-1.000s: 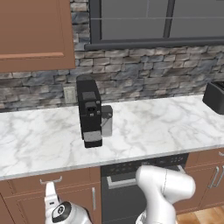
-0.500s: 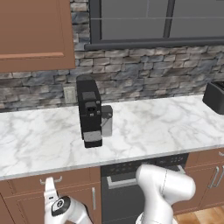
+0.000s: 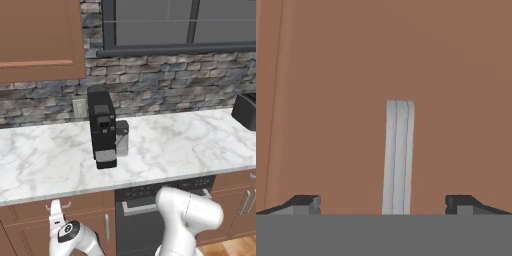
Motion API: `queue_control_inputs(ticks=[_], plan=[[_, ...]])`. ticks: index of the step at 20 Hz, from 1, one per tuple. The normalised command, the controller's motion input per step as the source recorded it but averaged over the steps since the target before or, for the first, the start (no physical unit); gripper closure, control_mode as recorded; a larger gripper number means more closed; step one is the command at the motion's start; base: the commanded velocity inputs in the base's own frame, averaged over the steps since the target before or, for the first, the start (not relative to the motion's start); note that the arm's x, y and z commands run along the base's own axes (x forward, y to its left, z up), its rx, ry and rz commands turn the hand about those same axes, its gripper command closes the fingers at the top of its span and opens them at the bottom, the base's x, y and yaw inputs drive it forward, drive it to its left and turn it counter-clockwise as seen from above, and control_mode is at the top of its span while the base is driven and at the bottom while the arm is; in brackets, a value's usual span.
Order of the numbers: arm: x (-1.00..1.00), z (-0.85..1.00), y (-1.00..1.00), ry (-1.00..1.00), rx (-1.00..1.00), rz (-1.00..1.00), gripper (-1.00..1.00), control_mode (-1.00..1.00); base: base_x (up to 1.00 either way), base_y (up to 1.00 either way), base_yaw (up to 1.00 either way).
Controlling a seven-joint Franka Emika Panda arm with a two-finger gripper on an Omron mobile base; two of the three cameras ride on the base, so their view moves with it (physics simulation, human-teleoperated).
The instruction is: Take the pizza cutter from the drawer on the left and place it on the dining counter for cutting.
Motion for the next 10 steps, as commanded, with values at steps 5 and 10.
queue_control_inputs(ticks=[5,10], plan=[[0.05,-0.03,0.00,0.00,0.00,0.00,-1.00,-1.00,0.00,0.00,0.00],[0.00,0.00,0.00,0.00,0.00,0.00,-1.00,-1.00,0.00,0.00,0.00]])
